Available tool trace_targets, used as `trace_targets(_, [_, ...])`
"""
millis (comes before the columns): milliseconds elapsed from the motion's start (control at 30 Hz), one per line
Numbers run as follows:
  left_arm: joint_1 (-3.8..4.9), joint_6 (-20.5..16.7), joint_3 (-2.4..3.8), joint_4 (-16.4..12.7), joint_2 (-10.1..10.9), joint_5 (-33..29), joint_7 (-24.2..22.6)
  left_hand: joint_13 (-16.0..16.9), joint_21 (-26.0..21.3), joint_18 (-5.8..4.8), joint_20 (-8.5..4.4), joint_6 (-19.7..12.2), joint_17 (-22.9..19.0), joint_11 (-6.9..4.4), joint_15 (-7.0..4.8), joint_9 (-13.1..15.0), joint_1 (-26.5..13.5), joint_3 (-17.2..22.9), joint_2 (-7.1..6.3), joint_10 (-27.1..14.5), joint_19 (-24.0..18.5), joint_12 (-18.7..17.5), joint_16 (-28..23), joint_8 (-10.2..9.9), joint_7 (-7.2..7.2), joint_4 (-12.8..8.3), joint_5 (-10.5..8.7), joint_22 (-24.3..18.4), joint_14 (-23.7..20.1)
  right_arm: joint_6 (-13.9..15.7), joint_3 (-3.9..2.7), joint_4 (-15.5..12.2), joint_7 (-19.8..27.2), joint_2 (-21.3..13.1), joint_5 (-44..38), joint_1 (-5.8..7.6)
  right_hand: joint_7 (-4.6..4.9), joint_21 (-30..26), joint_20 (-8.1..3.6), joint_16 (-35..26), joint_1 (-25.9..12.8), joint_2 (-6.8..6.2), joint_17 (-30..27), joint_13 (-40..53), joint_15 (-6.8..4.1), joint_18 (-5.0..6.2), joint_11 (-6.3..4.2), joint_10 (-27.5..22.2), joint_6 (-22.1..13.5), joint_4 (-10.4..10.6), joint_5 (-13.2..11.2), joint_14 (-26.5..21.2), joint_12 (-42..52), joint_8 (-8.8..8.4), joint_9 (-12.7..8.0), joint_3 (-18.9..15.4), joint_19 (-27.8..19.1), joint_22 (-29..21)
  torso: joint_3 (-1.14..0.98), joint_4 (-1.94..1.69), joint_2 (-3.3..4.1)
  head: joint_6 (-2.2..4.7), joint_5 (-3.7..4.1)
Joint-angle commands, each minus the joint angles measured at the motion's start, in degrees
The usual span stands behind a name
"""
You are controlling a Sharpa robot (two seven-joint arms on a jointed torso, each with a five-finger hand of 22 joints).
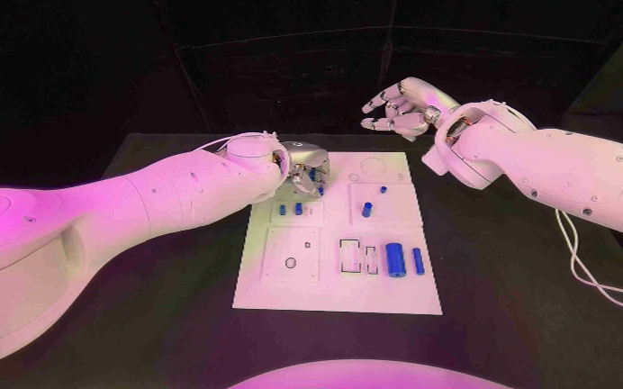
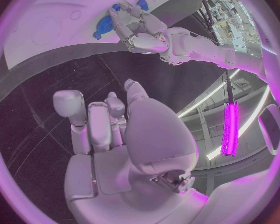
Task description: Assemble the parts on the task board
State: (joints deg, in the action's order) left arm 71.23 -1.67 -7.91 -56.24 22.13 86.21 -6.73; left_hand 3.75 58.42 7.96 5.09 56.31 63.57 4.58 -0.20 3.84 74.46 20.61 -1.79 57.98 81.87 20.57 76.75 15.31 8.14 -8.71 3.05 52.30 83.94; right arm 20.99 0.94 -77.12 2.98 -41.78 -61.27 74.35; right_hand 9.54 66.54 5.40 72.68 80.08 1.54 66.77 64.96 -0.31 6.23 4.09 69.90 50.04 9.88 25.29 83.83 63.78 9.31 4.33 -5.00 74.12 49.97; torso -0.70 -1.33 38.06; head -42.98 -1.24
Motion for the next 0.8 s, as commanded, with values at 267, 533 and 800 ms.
trace_targets(267, [-0.99, 1.5, -0.43, -0.3, 0.5, -0.2, -1.2, -0.1, 0.5, -0.66, -0.39, 1.8, -0.3, -0.35, -0.65, 0.1, -0.4, 1.6, 0.83, 2.1, 0.2, -1.0, 0.4, -0.6, -0.28, -0.3, -0.29, 0.4, 1.3, 0.1, -0.05, -0.1, 0.3, 0.0, -0.1, 0.13, -0.27, -0.2, -0.14, 0.0, 0.8, 0.0, 0.1, 0.1, -0.37, 1.08, -0.07, 0.5, -0.3, 0.3, 0.3, 1.0, 0.2, 0.21, -0.1, 0.1, -0.1, 0.1, 0.01, -0.22, -0.09, 0.24, 0.19])
trace_targets(533, [-0.9, -2.6, -0.32, -2.4, 2.4, -3.2, -1.1, -0.1, 1.8, -0.96, -0.44, 2.1, -0.5, -0.33, -0.66, 0.1, -0.5, 2.2, 0.86, 2.6, 0.6, -1.3, 0.4, -0.8, -0.1, -0.5, -0.28, 1.9, 1.3, 0.1, -0.05, 0.0, 0.2, -0.3, -0.1, 0.13, -0.28, -0.2, -0.14, 0.0, 0.8, 0.04, 0.1, 0.2, -0.38, 1.07, -0.08, 0.7, -0.2, 0.3, 0.3, 1.0, 0.4, 0.26, -0.1, 0.1, 0.0, 0.1, -0.13, -0.26, -0.12, 0.66, -0.18])
trace_targets(800, [-0.82, -4.6, 1.4, -4.5, 4.5, -6.2, -1.3, -0.1, 2.1, -1.02, -0.44, 2.2, -0.6, -0.26, -0.63, 0.1, -0.6, 2.4, 0.79, 2.8, 0.7, -1.6, 0.4, -0.9, 0.02, -0.5, -0.28, 2.2, 1.3, 0.1, -0.04, 0.1, 0.2, -0.6, -0.1, 0.13, -0.28, -0.2, -0.14, 0.0, 0.8, 0.04, 0.1, 0.2, -0.38, 1.07, -0.08, 0.7, -0.2, 0.3, 0.3, 1.0, 0.4, 0.26, -0.1, 0.1, 0.0, 0.1, -0.02, -0.3, -0.08, 0.86, -0.33])
